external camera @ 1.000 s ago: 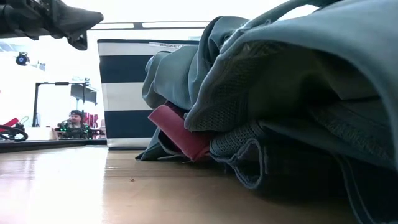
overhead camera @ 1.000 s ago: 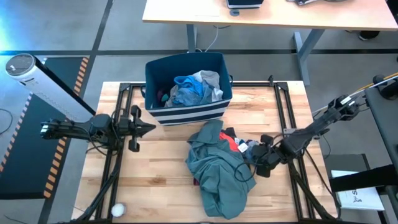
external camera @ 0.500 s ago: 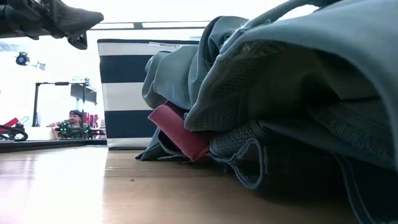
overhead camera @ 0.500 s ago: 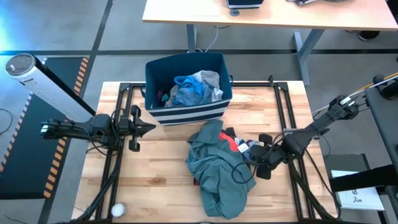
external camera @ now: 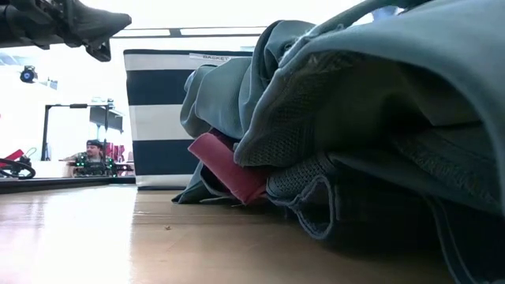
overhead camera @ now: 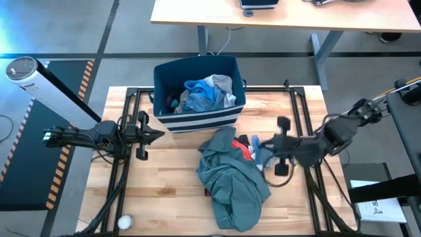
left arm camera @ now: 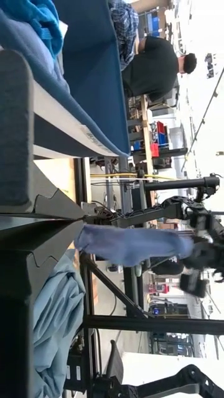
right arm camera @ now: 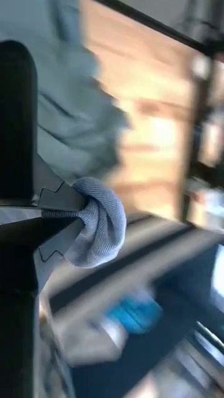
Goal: Sort clothes
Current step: Put the blue sock into the blue laundry organizer
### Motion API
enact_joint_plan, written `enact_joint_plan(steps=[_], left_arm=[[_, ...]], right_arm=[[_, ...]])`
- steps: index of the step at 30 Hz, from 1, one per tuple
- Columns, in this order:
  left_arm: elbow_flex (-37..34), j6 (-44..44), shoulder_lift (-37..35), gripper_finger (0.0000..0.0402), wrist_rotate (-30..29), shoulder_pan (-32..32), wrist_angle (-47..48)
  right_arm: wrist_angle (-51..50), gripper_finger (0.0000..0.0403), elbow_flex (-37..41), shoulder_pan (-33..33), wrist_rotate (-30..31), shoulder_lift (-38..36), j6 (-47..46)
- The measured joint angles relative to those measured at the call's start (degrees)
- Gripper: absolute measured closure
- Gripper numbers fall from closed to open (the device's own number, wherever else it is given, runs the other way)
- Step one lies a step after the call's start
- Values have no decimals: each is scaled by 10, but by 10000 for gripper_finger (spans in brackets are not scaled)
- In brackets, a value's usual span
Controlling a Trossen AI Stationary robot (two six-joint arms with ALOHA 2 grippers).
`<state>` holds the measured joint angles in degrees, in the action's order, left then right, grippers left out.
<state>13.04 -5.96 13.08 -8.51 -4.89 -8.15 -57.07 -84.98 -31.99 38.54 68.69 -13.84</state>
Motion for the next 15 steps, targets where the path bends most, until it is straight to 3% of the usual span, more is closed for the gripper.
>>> enact_joint_plan(steps=[6, 11, 15], left_arm=[[0, -7, 4, 402, -1, 0, -16], [0, -9, 13, 402, -1, 0, -18], [0, -11, 21, 401, -1, 0, -19]], right_arm=[[191, 403, -58, 24, 118, 0, 183], [438, 403, -64, 69, 93, 2, 423], [553, 403, -64, 131, 55, 10, 527]])
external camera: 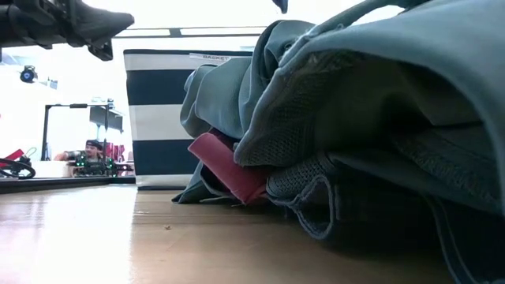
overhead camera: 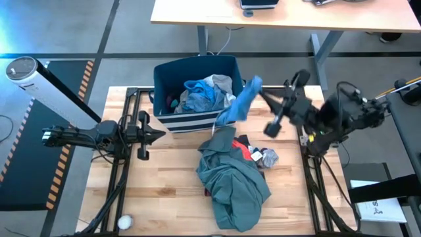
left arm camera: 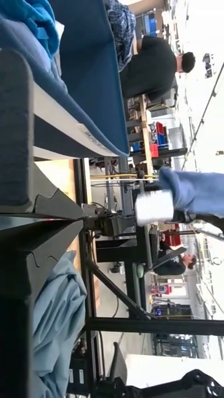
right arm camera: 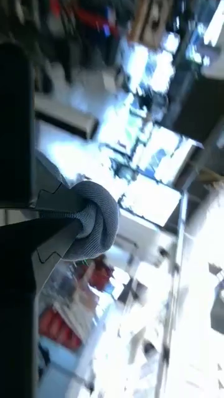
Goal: Sort clothes
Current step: Put the blue sock into the blue laundry organizer
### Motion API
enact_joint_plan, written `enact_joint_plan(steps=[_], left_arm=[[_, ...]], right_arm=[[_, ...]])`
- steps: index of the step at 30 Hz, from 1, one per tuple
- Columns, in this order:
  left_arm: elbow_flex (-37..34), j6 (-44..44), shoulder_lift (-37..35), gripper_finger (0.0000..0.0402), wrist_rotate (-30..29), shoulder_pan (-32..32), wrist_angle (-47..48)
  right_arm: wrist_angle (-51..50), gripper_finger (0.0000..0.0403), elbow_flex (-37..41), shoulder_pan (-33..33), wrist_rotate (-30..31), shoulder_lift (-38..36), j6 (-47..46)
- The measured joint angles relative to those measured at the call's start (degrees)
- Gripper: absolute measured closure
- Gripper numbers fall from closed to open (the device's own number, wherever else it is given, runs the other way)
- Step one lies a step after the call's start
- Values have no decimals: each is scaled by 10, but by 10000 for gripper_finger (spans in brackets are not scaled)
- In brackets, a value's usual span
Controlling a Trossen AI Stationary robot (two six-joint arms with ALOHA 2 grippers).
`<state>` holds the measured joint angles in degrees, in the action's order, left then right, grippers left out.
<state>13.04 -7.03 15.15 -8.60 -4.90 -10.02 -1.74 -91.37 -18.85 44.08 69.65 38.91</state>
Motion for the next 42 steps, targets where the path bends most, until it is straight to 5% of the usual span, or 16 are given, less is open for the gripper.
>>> enact_joint_plan(steps=[9, 16, 28, 36, 42], left_arm=[[0, -10, 2, 402, 0, 0, -6], [0, -10, 2, 402, 0, 0, -6], [0, -17, 2, 402, 0, 0, -7], [0, -17, 2, 402, 0, 0, -7], [0, -17, 2, 402, 0, 0, -7]], right_arm=[[18, 403, -27, 189, -166, 57, -65], [-40, 403, -157, 282, -246, 178, -104], [-367, 403, -430, 364, -252, 410, -124], [-535, 403, -433, 404, -286, 475, -173], [-570, 391, -433, 412, -293, 500, -199]])
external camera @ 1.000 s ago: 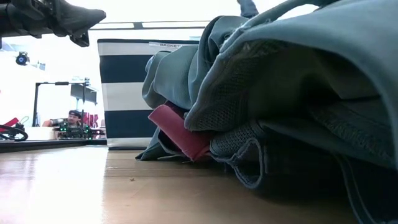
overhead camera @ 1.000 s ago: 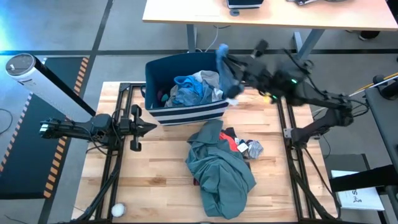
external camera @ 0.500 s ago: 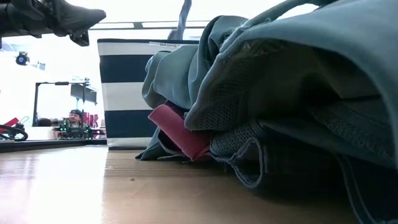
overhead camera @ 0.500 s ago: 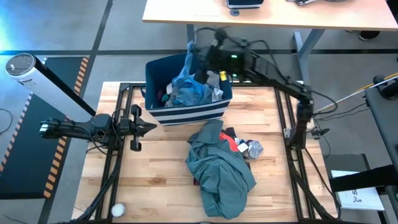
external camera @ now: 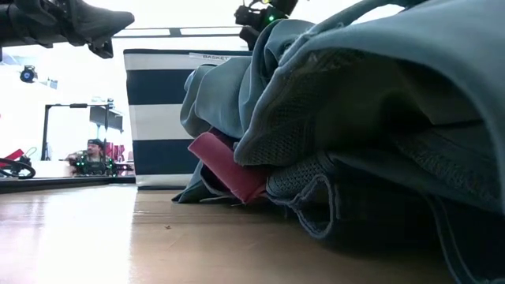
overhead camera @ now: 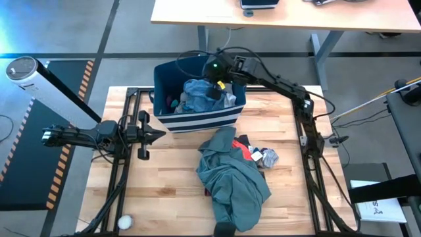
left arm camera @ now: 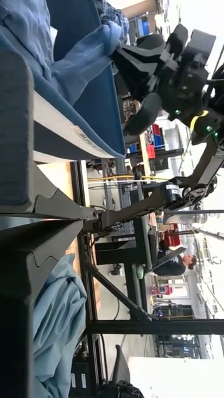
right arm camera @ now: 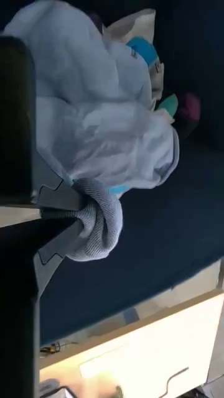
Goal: Sort clothes
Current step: Put the blue sock into the blue laundry organizer, then put the gray pants into the blue laundry organizer
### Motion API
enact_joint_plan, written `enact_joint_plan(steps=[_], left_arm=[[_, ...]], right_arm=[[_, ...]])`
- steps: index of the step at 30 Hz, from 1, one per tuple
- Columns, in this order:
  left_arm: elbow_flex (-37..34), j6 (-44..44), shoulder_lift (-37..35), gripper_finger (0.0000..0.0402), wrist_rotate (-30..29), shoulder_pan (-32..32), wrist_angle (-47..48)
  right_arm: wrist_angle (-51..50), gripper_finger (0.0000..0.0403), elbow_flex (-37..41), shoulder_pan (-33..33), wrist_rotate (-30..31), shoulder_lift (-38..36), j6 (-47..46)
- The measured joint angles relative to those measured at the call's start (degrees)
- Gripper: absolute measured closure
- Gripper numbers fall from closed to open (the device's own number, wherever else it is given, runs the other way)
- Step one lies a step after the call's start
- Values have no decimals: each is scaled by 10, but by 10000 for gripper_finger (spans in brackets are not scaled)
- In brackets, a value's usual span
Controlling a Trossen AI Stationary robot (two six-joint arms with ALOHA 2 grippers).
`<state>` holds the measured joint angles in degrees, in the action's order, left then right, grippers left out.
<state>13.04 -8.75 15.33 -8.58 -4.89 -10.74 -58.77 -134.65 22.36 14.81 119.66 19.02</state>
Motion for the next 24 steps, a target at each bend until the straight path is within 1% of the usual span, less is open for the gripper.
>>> enact_joint_plan(steps=[4, 8, 13, 16, 18, 20, 22, 24], left_arm=[[0, 0, 0, 402, 0, 0, 0], [0, 0, 0, 402, 0, 0, 0], [0, 0, 0, 402, 0, 0, 0], [0, 0, 0, 402, 0, 0, 0], [0, 0, 0, 402, 0, 0, 0], [0, 0, 0, 402, 0, 0, 0], [0, 0, 0, 402, 0, 0, 1], [0, 0, 0, 402, 0, 0, 1]], right_arm=[[9, 359, 0, -5, 0, 1, 1], [13, 311, 0, -10, 0, -3, -1], [13, 246, -3, -10, 2, -15, -37], [3, 219, -3, -10, 2, -23, -49], [-9, 211, -3, -11, 2, -32, -56], [-31, 213, -3, -15, 1, -45, -54], [-53, 228, -3, -22, 1, -60, -43], [-80, 254, -3, -32, 1, -74, -32]])
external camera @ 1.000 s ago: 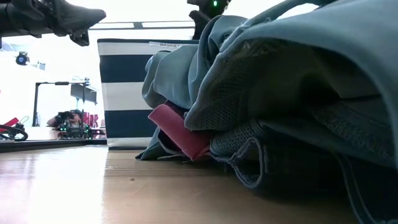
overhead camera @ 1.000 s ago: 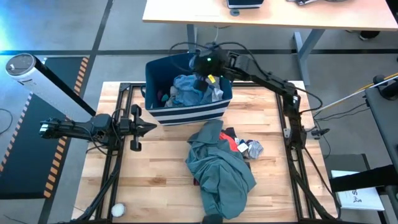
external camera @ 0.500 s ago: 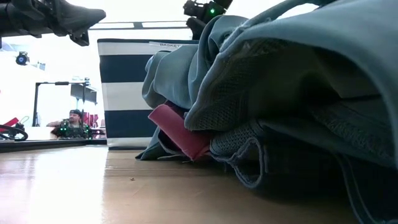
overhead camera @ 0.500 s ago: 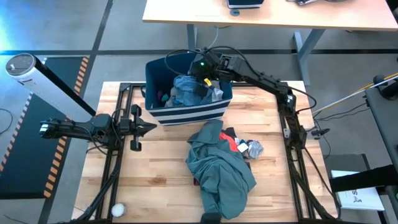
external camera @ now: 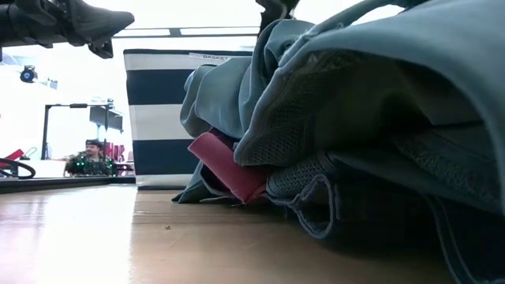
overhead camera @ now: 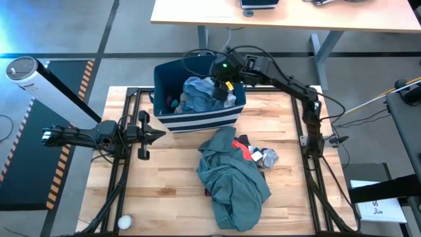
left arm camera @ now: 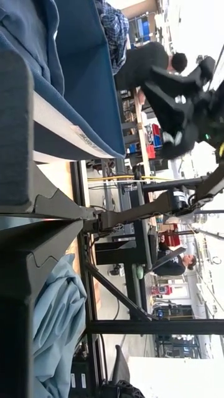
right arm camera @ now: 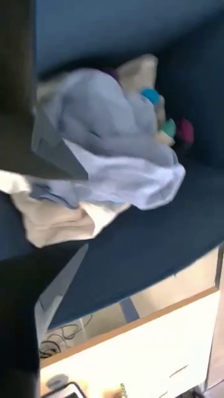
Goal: Sort clothes
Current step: Put the gray pants into the blue laundry organizer
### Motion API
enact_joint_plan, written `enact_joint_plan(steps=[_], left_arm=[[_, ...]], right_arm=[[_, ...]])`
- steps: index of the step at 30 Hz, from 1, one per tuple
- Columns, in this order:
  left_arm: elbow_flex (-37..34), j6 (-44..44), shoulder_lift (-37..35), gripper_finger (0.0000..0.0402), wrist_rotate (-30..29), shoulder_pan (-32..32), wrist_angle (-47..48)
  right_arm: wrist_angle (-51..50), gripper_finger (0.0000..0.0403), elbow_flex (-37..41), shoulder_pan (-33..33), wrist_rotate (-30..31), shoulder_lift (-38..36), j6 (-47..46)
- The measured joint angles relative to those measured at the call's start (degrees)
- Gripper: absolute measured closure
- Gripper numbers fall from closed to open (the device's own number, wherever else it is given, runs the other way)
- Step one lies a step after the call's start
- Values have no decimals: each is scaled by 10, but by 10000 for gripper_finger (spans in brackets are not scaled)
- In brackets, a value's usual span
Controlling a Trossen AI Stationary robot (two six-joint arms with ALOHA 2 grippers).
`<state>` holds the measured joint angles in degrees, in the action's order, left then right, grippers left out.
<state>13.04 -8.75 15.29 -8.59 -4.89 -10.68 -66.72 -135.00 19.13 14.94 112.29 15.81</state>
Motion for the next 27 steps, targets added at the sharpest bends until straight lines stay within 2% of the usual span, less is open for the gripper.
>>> enact_joint_plan(steps=[6, 9, 16, 19, 23, 27], left_arm=[[0, 0, 0, 402, 0, 0, 1], [0, 0, 0, 402, 0, 0, 1], [0, 0, 0, 402, 0, 0, 1], [0, 0, 1, 402, 0, 0, 1], [0, 1, 1, 402, 0, 0, 1], [0, 3, 1, 402, 0, 0, 1]], right_arm=[[-87, 368, 0, -47, -6, -47, -14], [-132, 397, 3, -79, -5, -64, -41], [-228, 358, 6, -179, -56, -88, -157], [-232, 338, 15, -231, -59, -93, -205], [-232, 314, 44, -299, -54, -100, -263], [-232, 290, 95, -358, -10, -103, -325]])
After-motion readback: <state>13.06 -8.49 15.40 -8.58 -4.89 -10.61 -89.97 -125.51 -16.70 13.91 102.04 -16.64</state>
